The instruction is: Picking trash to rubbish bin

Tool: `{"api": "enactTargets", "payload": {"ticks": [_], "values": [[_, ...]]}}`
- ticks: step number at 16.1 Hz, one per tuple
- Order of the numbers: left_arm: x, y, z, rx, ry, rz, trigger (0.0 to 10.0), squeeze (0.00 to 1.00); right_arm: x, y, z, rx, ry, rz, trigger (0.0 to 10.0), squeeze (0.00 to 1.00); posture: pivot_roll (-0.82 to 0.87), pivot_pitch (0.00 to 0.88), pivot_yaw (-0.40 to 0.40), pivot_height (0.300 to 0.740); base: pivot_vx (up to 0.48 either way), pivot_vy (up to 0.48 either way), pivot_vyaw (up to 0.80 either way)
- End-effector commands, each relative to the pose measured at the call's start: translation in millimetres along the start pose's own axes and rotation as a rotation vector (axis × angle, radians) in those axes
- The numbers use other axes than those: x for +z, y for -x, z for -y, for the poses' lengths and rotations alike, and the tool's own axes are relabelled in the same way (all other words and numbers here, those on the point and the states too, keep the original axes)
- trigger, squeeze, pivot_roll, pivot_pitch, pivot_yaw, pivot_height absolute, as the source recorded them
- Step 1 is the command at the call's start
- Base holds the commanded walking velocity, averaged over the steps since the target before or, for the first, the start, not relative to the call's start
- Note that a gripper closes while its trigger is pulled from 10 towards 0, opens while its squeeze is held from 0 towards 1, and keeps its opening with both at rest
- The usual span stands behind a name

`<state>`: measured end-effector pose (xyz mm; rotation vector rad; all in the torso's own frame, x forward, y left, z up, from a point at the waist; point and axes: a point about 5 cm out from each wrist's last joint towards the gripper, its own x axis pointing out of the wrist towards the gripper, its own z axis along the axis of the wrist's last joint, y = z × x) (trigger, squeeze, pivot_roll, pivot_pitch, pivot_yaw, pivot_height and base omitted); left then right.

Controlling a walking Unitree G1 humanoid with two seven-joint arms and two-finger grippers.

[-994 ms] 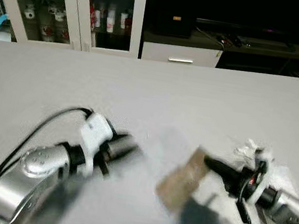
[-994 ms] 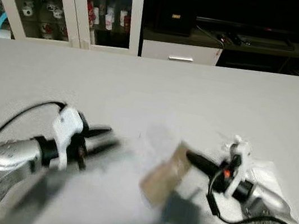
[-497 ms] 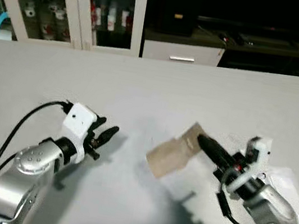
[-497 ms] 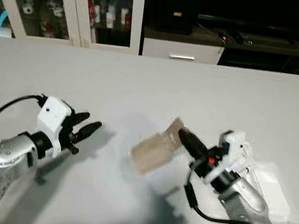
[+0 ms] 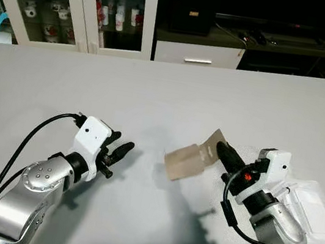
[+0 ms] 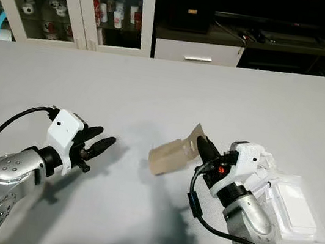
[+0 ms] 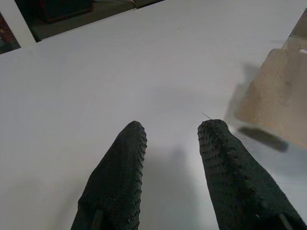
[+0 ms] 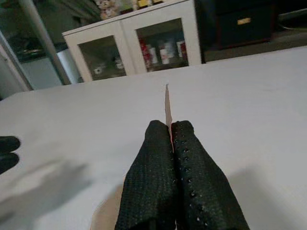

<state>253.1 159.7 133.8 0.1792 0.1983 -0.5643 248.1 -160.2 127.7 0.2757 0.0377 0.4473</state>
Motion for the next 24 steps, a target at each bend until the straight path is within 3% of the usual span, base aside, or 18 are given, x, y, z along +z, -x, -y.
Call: {"api": "enactTargets", "payload": {"ticks": [1, 9, 20, 24], "values": [[3.7, -0.6, 2.9, -0.016, -0.015, 0.002, 10.0, 0.00, 3.6, 1.8, -1.1, -0.022, 0.024, 0.015, 10.0, 0.00, -0.03, 0.014, -0.006, 0.740, 0.000, 0.000, 0.00], [4.8, -0.6, 2.0, -0.022, -0.017, 0.002, 10.0, 0.00, 3.3, 1.9, -1.2, -0.059, 0.020, 0.020, 10.0, 0.00, -0.03, 0.016, -0.004, 0.740, 0.000, 0.000, 0.00], [4.8, 0.6, 0.7, -0.023, -0.021, -0.007, 10.0, 0.00, 0.3, 2.5, -2.5, -0.065, 0.016, 0.007, 10.0, 0.00, -0.02, 0.019, -0.008, 0.740, -0.292, 0.000, 0.00], [5.0, -0.6, 0.6, -0.027, -0.022, -0.006, 10.0, 0.00, -0.6, 4.0, -2.2, -0.070, 0.015, 0.004, 10.0, 0.00, -0.03, 0.012, -0.008, 0.740, -0.301, 0.000, -0.80]]}}
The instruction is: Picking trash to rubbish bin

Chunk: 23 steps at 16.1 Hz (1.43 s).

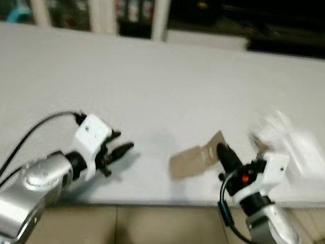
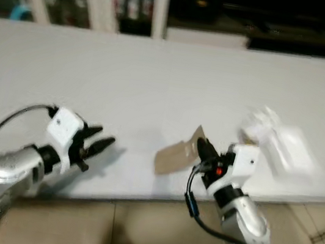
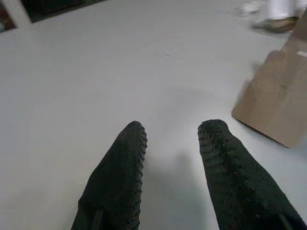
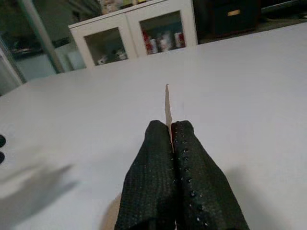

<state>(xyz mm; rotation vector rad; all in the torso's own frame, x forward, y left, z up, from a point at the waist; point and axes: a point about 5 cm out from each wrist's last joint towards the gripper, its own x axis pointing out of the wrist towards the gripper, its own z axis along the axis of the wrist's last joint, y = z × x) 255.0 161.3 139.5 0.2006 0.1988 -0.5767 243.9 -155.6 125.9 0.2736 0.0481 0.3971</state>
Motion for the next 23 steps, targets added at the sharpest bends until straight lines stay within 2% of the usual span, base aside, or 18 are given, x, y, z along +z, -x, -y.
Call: {"api": "enactTargets", "payload": {"ticks": [1, 7, 12, 16, 21, 23], "values": [[-0.3, -1.7, 3.9, -0.019, -0.001, 0.000, 10.0, 0.00, 2.4, 2.2, 2.9, -0.020, 0.015, 0.008, 10.0, 0.00, -0.03, 0.010, -0.008, 0.740, -0.300, 0.000, -0.80], [-0.4, -3.8, 4.5, -0.023, 0.008, 0.006, 10.0, 0.00, 1.7, 3.5, 1.9, -0.019, 0.016, 0.006, 10.0, 0.00, -0.03, 0.002, -0.008, 0.740, -0.297, 0.000, -0.80], [2.7, -7.4, 3.8, 0.007, 0.031, 0.052, 10.0, 0.00, 0.5, 4.1, -0.8, -0.019, 0.022, 0.000, 10.0, 0.00, -0.03, 0.007, -0.012, 0.740, 0.000, 0.000, -0.80], [3.0, -9.5, 2.6, 0.034, 0.062, 0.076, 10.0, 0.00, -3.8, 3.8, -4.5, -0.023, 0.036, -0.021, 10.0, 0.00, -0.03, 0.017, -0.021, 0.740, 0.000, 0.000, 0.00], [2.2, -11.6, 3.5, 0.032, 0.069, 0.081, 10.0, 0.00, -5.7, 3.8, -4.2, -0.029, 0.031, -0.039, 10.0, 0.00, -0.03, 0.023, -0.023, 0.740, 0.357, 0.000, 0.00], [1.8, -12.4, 4.1, 0.030, 0.068, 0.080, 10.0, 0.00, -6.6, 4.8, -3.9, -0.030, 0.032, -0.043, 10.0, 0.00, -0.04, 0.025, -0.020, 0.740, 0.428, 0.000, -0.56]]}}
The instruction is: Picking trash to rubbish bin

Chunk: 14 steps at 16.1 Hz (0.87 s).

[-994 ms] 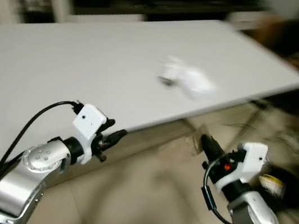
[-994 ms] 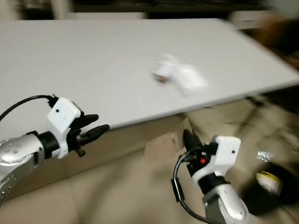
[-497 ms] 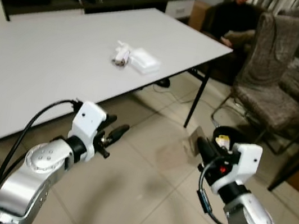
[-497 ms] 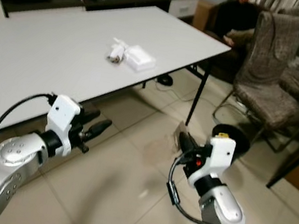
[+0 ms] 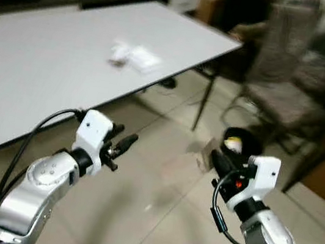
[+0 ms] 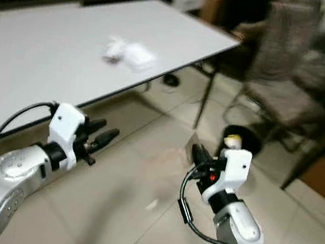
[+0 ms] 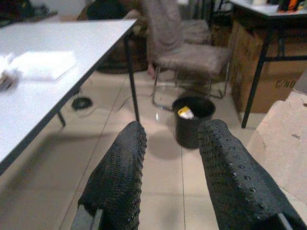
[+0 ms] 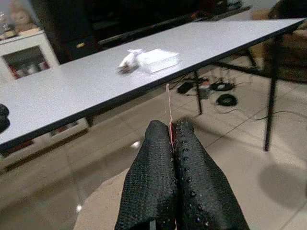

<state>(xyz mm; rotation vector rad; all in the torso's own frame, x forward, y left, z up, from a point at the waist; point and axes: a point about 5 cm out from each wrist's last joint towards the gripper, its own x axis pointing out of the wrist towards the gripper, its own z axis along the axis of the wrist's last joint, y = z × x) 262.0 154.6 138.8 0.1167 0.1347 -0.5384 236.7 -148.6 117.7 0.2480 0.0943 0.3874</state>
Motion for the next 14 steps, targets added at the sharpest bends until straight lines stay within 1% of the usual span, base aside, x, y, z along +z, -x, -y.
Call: {"api": "enactTargets", "payload": {"ticks": [1, 9, 10, 14], "values": [[-0.7, -3.3, 2.6, -0.009, 0.003, 0.000, 10.0, 0.00, 3.5, 1.2, 3.0, -0.016, 0.016, 0.004, 10.0, 0.00, -0.04, 0.026, -0.020, 0.740, 0.428, 0.000, -0.59], [-1.6, -4.8, 1.7, 0.004, -0.007, 0.002, 10.0, 0.00, 3.9, 0.9, 3.9, -0.021, 0.014, 0.005, 10.0, 0.00, -0.04, 0.031, -0.018, 0.740, 0.427, 0.000, -0.60], [-1.8, -4.9, 1.6, 0.006, -0.008, 0.003, 10.0, 0.00, 3.7, 0.7, 4.1, -0.023, 0.016, 0.004, 10.0, 0.00, -0.04, 0.031, -0.018, 0.740, 0.428, 0.000, -0.40], [-2.9, -5.9, 2.0, 0.001, -0.005, 0.001, 10.0, 0.00, 3.3, 0.5, 4.1, -0.028, 0.019, 0.003, 10.0, 0.00, -0.05, 0.036, -0.016, 0.740, 0.427, 0.000, 0.00]]}}
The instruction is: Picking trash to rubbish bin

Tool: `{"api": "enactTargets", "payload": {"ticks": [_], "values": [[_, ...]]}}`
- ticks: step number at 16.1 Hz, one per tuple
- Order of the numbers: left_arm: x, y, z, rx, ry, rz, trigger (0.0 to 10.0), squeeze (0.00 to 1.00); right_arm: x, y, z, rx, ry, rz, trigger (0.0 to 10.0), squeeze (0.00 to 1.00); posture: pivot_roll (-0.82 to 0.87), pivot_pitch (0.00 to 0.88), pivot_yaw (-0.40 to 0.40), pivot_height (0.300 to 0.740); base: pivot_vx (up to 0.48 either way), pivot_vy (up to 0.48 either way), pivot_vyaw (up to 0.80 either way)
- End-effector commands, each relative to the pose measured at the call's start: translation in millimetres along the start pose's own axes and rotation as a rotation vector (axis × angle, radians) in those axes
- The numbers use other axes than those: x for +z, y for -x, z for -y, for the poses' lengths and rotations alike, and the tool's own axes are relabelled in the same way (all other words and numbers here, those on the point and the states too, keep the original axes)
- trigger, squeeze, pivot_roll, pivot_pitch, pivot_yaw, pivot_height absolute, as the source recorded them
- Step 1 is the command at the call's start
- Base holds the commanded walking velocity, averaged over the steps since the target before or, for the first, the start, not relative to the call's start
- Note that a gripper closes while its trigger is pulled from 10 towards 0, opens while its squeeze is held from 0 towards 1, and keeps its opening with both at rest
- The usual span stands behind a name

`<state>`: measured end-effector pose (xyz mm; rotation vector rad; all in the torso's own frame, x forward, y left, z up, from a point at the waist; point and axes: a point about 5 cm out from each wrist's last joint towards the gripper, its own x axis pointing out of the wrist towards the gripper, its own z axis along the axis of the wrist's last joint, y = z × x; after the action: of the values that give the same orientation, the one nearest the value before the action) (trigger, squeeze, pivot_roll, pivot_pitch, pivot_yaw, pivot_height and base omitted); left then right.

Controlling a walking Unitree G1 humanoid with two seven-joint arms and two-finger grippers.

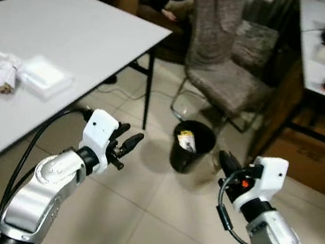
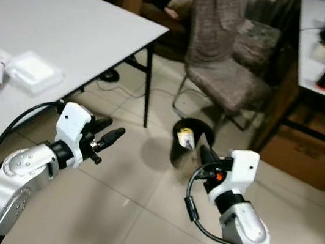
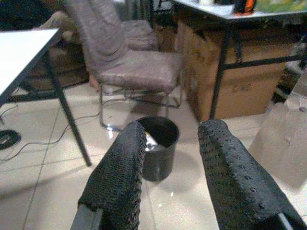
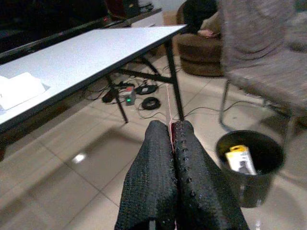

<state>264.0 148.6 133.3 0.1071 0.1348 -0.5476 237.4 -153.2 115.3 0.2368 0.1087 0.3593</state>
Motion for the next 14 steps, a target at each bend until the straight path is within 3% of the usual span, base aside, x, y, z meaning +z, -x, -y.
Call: {"api": "enactTargets", "payload": {"ticks": [1, 7, 14], "values": [[1.2, -0.5, -1.8, 0.006, -0.013, -0.003, 10.0, 0.00, 4.6, -0.2, -0.5, 0.000, 0.012, 0.016, 10.0, 0.00, -0.05, 0.037, -0.014, 0.740, 0.424, 0.000, 0.00], [-0.2, -1.6, -0.2, -0.004, -0.014, -0.006, 10.0, 0.00, 3.2, 0.2, 0.3, -0.008, 0.005, 0.014, 10.0, 0.00, -0.05, 0.040, -0.010, 0.740, 0.426, 0.000, -0.51], [-1.0, -2.4, -3.1, 0.025, -0.017, -0.001, 10.0, 0.00, 4.9, -7.1, 3.6, -0.008, 0.060, 0.014, 10.0, 0.00, -0.05, 0.036, -0.017, 0.740, 0.428, 0.000, 0.00]]}}
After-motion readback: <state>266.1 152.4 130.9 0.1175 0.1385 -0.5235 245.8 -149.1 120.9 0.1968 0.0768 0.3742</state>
